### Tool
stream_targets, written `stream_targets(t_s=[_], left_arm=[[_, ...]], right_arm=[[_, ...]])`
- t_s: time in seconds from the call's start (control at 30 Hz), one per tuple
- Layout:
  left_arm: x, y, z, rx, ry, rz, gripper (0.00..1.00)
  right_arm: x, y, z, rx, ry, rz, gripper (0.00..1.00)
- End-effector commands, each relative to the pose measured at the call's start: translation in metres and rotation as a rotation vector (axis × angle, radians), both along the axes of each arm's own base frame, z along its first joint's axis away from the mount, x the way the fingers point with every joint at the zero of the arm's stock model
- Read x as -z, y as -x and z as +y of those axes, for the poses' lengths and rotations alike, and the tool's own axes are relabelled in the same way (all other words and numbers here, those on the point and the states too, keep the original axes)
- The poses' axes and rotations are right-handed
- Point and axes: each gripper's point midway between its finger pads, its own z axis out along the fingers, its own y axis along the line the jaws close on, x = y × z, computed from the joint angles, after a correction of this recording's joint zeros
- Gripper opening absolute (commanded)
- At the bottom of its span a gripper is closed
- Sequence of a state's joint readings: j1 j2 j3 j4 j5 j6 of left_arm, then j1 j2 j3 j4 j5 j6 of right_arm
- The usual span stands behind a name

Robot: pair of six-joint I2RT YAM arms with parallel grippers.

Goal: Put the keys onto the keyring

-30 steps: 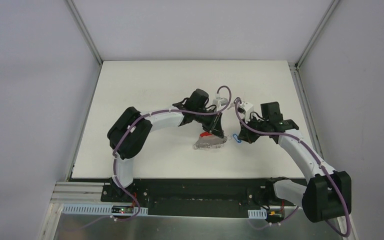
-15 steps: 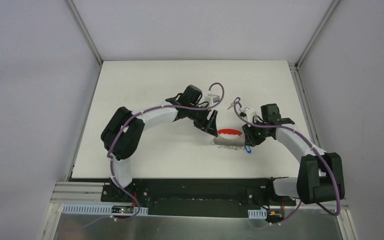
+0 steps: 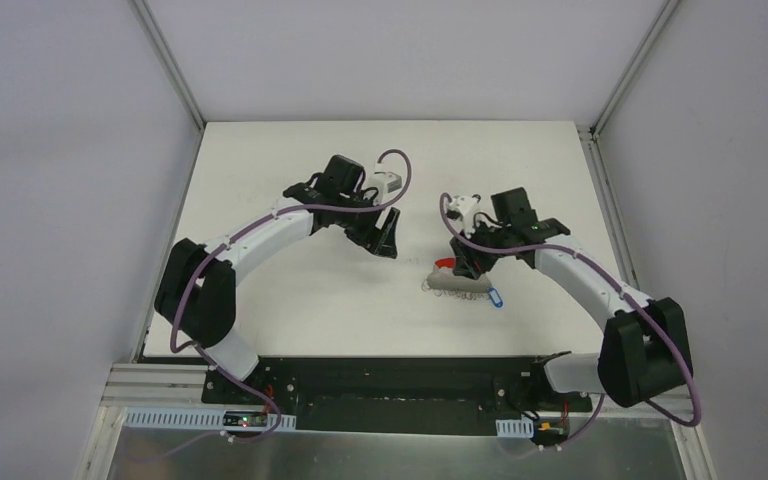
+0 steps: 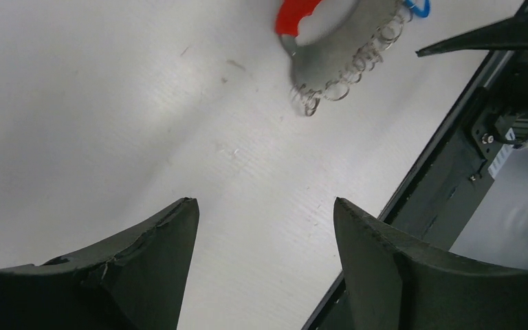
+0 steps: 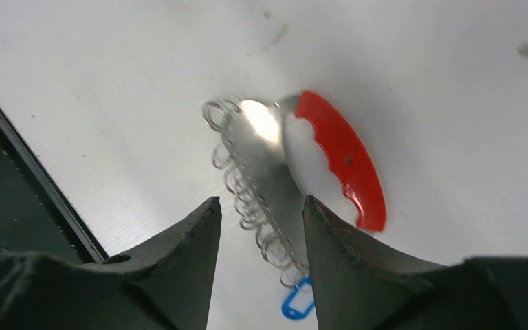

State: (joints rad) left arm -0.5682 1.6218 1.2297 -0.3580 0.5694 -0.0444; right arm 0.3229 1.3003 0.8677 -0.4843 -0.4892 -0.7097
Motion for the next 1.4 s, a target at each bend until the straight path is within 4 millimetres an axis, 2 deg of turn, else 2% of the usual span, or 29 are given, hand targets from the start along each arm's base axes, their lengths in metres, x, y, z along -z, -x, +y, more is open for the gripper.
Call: stream_targets(t_s=[0.0, 0.23, 0.3, 0.4, 0.57, 0.7, 0.97, 1.07, 1.17, 1.37], left_arm=[[0.008, 0.004, 0.047, -0.059, -0.137, 0.022, 0.73], [0.008, -0.001, 0.105, -0.194, -0.171, 0.089, 0.72], [0.010, 0.001, 0.118, -0.218, -0.174, 0.104, 0.72], [0.009, 0.002, 0.130, -0.244, -0.170, 0.107, 0.72], [0.006, 0.002, 0.132, -0.239, -0.163, 0.086, 0.72], [0.003, -0.002, 0.127, -0.233, -0.144, 0.093, 0.72], [0.002, -0.011, 0.120, -0.236, -0.123, 0.121, 0.72], [0.002, -0.013, 0.119, -0.238, -0.122, 0.128, 0.73], [0.002, -0.016, 0.118, -0.241, -0.123, 0.134, 0.73], [0.002, -0.016, 0.117, -0.244, -0.120, 0.148, 0.73]], right_arm=[[-0.002, -0.006, 0.051, -0.119, -0.040, 0.001, 0.50], [0.034, -0.004, 0.091, -0.261, 0.037, 0.057, 0.50], [0.041, -0.002, 0.095, -0.282, 0.060, 0.064, 0.50], [0.041, 0.002, 0.095, -0.295, 0.073, 0.077, 0.50], [0.026, 0.008, 0.076, -0.256, 0.113, 0.018, 0.50], [0.017, 0.019, 0.052, -0.203, 0.158, -0.018, 0.51], [0.034, 0.046, -0.030, -0.076, 0.346, 0.015, 0.46], [0.041, 0.052, -0.052, -0.043, 0.404, -0.001, 0.46], [0.044, 0.054, -0.059, -0.020, 0.416, -0.008, 0.47], [0.048, 0.051, -0.055, -0.017, 0.401, -0.003, 0.44]])
